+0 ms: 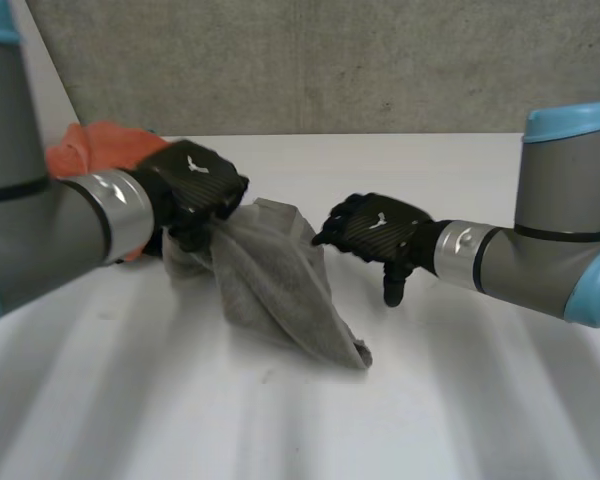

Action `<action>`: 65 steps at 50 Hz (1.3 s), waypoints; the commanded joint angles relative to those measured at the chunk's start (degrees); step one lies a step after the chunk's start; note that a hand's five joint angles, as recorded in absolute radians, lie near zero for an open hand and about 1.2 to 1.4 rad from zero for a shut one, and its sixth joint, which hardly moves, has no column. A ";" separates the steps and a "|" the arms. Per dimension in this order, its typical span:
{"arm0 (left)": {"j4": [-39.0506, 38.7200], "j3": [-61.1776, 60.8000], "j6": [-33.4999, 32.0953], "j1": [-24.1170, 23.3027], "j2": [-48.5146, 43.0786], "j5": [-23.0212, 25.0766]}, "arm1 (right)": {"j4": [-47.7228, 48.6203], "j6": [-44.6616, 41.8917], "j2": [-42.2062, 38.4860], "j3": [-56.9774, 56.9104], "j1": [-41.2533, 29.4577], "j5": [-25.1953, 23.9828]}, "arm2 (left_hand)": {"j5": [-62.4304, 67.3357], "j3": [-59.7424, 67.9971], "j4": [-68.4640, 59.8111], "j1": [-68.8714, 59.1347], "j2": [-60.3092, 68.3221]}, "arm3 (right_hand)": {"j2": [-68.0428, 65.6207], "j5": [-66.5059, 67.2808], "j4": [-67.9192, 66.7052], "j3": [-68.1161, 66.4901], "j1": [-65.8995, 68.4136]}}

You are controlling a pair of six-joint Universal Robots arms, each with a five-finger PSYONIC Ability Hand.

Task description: Fold the laundry.

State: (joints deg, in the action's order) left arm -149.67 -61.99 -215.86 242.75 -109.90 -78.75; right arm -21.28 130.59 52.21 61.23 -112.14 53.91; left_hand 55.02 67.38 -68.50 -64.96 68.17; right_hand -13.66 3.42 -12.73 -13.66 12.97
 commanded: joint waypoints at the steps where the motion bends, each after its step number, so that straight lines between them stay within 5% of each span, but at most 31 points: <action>1: 0.44 1.16 1.93 1.85 3.20 2.11 | -6.58 -5.43 -5.80 -5.95 -4.13 -3.89 | 14.98 12.62 -11.50 -15.04 11.83 | -1.90 2.13 -2.83 -1.89 2.58; 8: 0.61 3.62 6.32 3.16 3.47 1.67 | -5.01 -3.15 -9.14 -5.51 -8.88 -3.55 | 14.98 12.62 -11.50 -15.04 11.83 | -6.75 6.98 -7.68 -6.74 7.43; 15: 0.70 6.34 12.64 5.27 4.61 1.23 | 4.21 6.05 -10.29 -7.35 -9.59 4.95 | 14.98 12.62 -11.50 -15.04 11.83 | -66.29 66.53 -67.22 -66.28 66.98; 26: -2.72 10.83 21.79 6.24 5.49 0.53 | 12.57 33.66 3.49 -13.77 1.74 11.21 | 14.98 12.62 -11.50 -15.04 11.83 | -66.34 66.58 -67.27 -66.34 67.03; 31: -10.88 15.04 30.30 6.15 4.18 -5.08 | 21.08 47.62 11.23 -15.00 7.45 19.55 | 14.98 12.62 -11.50 -15.04 11.83 | -66.34 66.58 -67.27 -66.34 67.03; 36: -12.93 15.93 33.84 4.75 2.42 -6.24 | 17.77 47.04 11.86 -14.30 7.64 16.15 | 14.98 12.62 -11.50 -15.04 11.83 | -66.34 66.58 -67.27 -66.34 67.03; 45: -10.02 11.63 32.44 3.43 5.74 -2.29 | 4.86 31.25 2.92 -11.31 4.40 3.85 | 14.98 12.62 -11.50 -15.04 11.83 | -4.32 4.56 -5.25 -4.31 5.01; 52: -9.59 8.38 29.98 3.43 8.38 1.05 | 0.89 20.95 -5.00 -11.93 -1.14 0.15 | 14.98 12.62 -11.50 -15.04 11.83 | 3.49 -3.25 2.56 3.49 -2.80; 60: -9.05 4.78 29.44 4.22 9.44 1.76 | 0.98 24.45 -8.53 -10.35 -6.85 -5.12 | 14.98 12.62 -11.50 -15.04 11.83 | 1.48 -1.24 0.55 1.48 -0.79; 63: -9.06 4.07 29.44 4.57 9.44 1.67 | 1.59 26.82 -9.58 -10.17 -8.70 -4.78 | 14.98 12.62 -11.50 -15.04 11.83 | -32.53 32.77 -33.46 -32.52 33.22; 64: -9.06 3.54 29.36 4.75 9.53 1.50 | 2.46 28.30 -10.37 -11.65 -9.14 -2.69 | 14.98 12.62 -11.50 -15.04 11.83 | -65.32 65.55 -66.25 -65.31 66.00; 65: -9.06 3.36 29.18 5.01 9.44 1.41 | 3.34 29.45 -10.64 -12.79 -9.14 -0.84 | 14.98 12.62 -11.50 -15.04 11.83 | -66.33 66.57 -67.26 -66.33 67.02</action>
State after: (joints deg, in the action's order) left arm -158.66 -56.89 -186.53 246.84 -100.42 -76.94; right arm -20.30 154.45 43.35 50.49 -119.03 49.56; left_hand 55.02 68.22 -68.63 -64.96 68.48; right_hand -33.09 23.03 -32.28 -32.71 33.12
